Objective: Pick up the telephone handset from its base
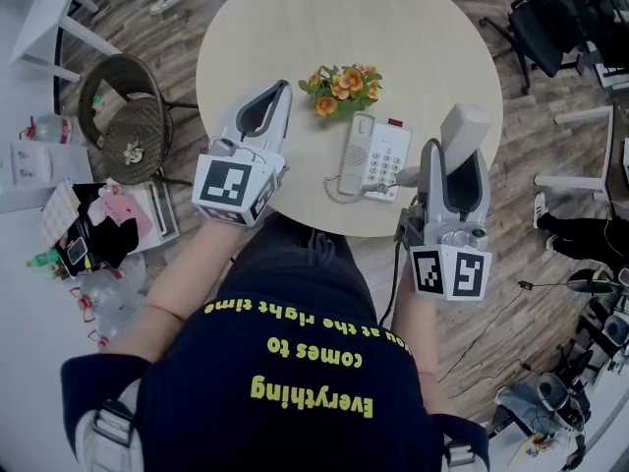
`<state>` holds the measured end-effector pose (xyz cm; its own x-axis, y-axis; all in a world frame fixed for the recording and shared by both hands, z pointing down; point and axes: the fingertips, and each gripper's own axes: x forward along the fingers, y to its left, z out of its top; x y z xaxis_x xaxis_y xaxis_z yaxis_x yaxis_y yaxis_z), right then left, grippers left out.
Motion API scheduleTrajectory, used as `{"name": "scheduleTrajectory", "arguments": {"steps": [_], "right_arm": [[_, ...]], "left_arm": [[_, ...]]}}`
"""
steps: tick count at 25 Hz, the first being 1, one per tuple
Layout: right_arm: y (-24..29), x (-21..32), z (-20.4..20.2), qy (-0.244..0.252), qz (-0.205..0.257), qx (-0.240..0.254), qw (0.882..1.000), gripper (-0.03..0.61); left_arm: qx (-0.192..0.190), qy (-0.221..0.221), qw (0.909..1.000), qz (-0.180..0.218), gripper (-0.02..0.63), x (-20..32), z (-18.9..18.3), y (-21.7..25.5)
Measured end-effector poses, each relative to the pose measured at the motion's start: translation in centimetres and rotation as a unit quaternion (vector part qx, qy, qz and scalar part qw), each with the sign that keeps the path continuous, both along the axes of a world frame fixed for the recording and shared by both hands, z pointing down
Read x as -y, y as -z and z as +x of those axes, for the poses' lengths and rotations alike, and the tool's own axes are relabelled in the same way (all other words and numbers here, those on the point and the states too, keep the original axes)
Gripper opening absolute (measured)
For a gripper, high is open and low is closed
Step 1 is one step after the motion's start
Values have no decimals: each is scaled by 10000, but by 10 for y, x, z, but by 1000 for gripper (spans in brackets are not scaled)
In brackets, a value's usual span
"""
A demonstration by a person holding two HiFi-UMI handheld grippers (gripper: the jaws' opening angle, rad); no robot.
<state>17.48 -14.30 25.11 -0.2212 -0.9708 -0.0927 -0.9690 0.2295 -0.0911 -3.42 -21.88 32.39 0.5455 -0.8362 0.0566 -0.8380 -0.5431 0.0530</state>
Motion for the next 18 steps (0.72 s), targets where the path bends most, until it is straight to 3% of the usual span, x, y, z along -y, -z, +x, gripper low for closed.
{"name": "scheduleTrajectory", "arguments": {"steps": [18], "right_arm": [[-13,3,1,-94,-212,3,9997,244]], "left_arm": [[37,8,10000,5,3,2,-1,1]]}}
